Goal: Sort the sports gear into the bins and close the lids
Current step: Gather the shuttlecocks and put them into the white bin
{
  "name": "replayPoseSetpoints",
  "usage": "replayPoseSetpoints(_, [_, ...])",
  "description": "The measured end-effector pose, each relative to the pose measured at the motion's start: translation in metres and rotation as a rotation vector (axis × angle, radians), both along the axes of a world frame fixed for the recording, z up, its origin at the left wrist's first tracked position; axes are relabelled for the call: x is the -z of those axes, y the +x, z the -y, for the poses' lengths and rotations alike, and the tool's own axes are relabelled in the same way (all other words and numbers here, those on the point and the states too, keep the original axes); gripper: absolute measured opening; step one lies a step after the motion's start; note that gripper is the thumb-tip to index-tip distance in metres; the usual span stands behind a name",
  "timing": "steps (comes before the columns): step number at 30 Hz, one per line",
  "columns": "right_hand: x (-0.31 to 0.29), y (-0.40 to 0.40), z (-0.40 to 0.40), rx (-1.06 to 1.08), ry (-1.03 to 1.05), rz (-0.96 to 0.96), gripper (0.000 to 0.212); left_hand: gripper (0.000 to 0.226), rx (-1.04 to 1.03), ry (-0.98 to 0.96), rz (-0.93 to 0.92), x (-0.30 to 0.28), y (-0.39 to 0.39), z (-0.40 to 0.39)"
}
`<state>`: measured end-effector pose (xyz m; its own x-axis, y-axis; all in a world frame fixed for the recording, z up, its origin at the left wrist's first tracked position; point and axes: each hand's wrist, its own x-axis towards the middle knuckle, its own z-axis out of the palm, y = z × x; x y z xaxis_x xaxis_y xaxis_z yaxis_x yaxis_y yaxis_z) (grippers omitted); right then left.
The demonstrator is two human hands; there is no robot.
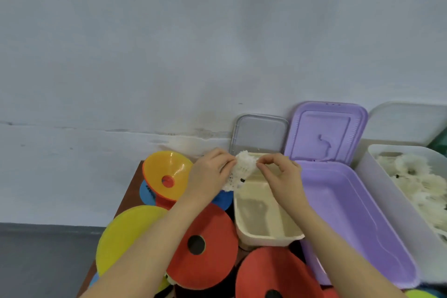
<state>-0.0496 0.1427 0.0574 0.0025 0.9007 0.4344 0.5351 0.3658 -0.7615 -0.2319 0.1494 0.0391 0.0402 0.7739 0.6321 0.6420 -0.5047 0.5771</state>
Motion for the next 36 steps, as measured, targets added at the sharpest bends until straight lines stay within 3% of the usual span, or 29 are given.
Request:
replayPoseSetpoints(6, [-0.004,0.088,0.018,0.035,-0.01,-0.109,0.022,0.03,0.078,-0.039,-0.006,-0.012,0.078,0.01])
replayPoseSetpoints(10, [-0.006,0.168,0.022,0.057,0.023,-0.108,0.014,0.012,0.048,-0.007,0.003,-0.023,0.154,0.014])
replayPoseSetpoints(15, [-0.007,0.266,0.026,0.111,0.1,0.011,0.022,0.028,0.086,-0.058,0.083,-0.025,0.259,0.018])
replayPoseSetpoints(18, [-0.008,0.327,0.025,0.141,0.1,0.072,0.021,0.021,0.073,-0.063,0.104,-0.023,0.322,0.012])
replayPoseSetpoints(23, [-0.009,0.42,0.022,0.314,0.184,0.225,0.014,0.027,0.068,-0.01,0.101,-0.023,0.419,0.002])
replayPoseSetpoints(28, [0.006,0.478,0.016,0.369,0.11,0.375,0.009,0.025,0.1,0.04,-0.12,-0.008,0.473,-0.012])
replayPoseSetpoints(32, [0.028,0.499,0.016,0.216,-0.025,0.424,0.009,0.031,0.237,-0.103,-0.317,0.028,0.483,-0.003])
replayPoseSetpoints(36, [0.036,0.498,0.019,0.017,-0.228,0.418,0.041,0.047,0.304,-0.213,-0.407,0.027,0.481,0.001])
